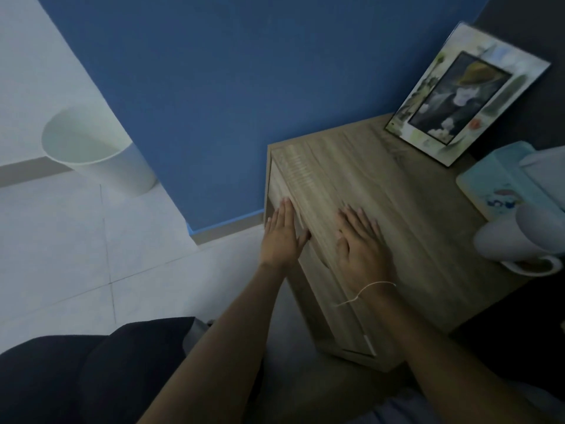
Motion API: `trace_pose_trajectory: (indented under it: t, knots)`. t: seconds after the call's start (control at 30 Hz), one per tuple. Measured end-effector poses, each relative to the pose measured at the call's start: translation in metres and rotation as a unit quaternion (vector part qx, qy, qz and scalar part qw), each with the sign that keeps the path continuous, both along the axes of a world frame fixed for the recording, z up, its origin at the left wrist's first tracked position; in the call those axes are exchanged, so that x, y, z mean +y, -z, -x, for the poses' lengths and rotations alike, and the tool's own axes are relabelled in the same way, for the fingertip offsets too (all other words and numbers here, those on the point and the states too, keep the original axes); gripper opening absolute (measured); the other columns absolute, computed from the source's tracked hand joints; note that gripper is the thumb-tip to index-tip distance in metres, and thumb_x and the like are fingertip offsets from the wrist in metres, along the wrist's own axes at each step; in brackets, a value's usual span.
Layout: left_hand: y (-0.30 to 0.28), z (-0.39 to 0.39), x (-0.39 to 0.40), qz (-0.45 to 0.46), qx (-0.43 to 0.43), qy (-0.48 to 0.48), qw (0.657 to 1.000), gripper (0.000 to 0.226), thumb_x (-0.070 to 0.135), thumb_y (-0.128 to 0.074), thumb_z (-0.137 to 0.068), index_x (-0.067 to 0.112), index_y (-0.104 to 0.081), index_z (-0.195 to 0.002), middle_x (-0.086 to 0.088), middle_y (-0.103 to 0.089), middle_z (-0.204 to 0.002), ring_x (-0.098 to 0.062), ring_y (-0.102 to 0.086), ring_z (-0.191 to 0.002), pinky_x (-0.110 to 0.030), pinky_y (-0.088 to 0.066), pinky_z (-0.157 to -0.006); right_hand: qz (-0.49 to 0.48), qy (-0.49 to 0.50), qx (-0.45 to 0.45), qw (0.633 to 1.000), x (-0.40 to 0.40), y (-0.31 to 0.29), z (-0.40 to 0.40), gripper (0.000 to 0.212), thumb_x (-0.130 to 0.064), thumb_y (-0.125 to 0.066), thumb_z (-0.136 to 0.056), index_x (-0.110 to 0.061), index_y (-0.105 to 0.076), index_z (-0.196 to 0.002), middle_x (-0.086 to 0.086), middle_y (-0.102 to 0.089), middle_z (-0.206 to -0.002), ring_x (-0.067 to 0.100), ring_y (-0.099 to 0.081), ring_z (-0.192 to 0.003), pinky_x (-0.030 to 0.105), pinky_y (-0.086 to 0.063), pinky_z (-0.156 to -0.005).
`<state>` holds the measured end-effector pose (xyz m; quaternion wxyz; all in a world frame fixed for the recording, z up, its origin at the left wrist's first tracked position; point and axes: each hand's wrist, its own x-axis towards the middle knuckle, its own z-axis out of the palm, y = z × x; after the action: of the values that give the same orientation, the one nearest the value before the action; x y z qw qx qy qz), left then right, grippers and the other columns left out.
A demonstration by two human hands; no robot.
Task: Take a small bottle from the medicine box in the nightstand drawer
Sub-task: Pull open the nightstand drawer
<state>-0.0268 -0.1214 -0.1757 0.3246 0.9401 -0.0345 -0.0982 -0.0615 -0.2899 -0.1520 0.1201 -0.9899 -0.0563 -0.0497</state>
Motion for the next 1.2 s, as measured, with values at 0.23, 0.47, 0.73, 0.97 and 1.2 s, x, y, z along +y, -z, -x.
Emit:
trace_pose_trajectory:
  t: [0.23, 0.47, 0.73, 0.97, 1.2]
  knots:
    - [0.004, 0.003, -0.004, 0.039, 0.004, -0.016, 0.999, 0.077, 0.042, -0.042, -0.097, 0.013, 0.003, -0.152, -0.005, -0.002, -0.163, -0.022, -0.006, -0.150, -0.044, -0.009, -0.123, -0.007, 0.005, 0.000, 1.000, 0.000, 0.001, 0.000, 0.050, -0.034, -0.019, -0.098, -0.022, -0.031, -0.145, -0.001, -0.033, -0.154, 0.016, -0.018, -0.146, 0.044, -0.016, -0.120]
    - [0.005, 0.012, 0.014, 0.016, -0.016, -0.032, 0.999, 0.075, 0.048, -0.036, -0.097, 0.016, 0.006, -0.151, -0.002, 0.000, -0.163, -0.021, -0.005, -0.150, -0.040, -0.008, -0.122, -0.004, 0.007, -0.005, 1.000, 0.000, 0.004, -0.003, 0.050, -0.031, -0.021, -0.097, -0.021, -0.033, -0.144, 0.000, -0.034, -0.153, 0.017, -0.021, -0.145, 0.040, -0.014, -0.119]
    - [-0.004, 0.026, 0.060, -0.108, -0.079, 0.021, 0.991, 0.074, 0.043, -0.036, -0.099, 0.017, 0.010, -0.150, -0.005, 0.013, -0.161, -0.024, 0.013, -0.147, -0.038, 0.001, -0.119, -0.015, 0.000, -0.001, 1.000, -0.001, 0.000, -0.001, 0.051, -0.031, -0.022, -0.095, -0.022, -0.030, -0.144, 0.000, -0.033, -0.154, 0.017, -0.021, -0.145, 0.039, -0.012, -0.119]
    - [-0.018, 0.039, 0.093, -0.210, -0.090, 0.051, 0.972, 0.060, 0.028, -0.027, -0.103, 0.014, 0.004, -0.151, -0.006, 0.006, -0.162, -0.021, 0.007, -0.149, -0.035, 0.004, -0.116, -0.020, -0.004, -0.002, 1.000, 0.000, -0.006, 0.001, 0.048, -0.024, -0.030, -0.096, -0.020, -0.034, -0.144, 0.001, -0.034, -0.154, 0.018, -0.022, -0.145, 0.039, -0.013, -0.119]
    - [-0.030, 0.059, 0.119, -0.228, -0.046, 0.023, 0.972, 0.058, 0.028, -0.024, -0.103, 0.015, 0.006, -0.151, -0.004, 0.007, -0.162, -0.021, 0.006, -0.149, -0.039, -0.002, -0.120, -0.011, -0.007, -0.001, 1.000, 0.003, -0.012, 0.003, 0.047, -0.023, -0.031, -0.096, -0.017, -0.037, -0.143, 0.003, -0.036, -0.152, 0.020, -0.024, -0.144, 0.041, -0.016, -0.119]
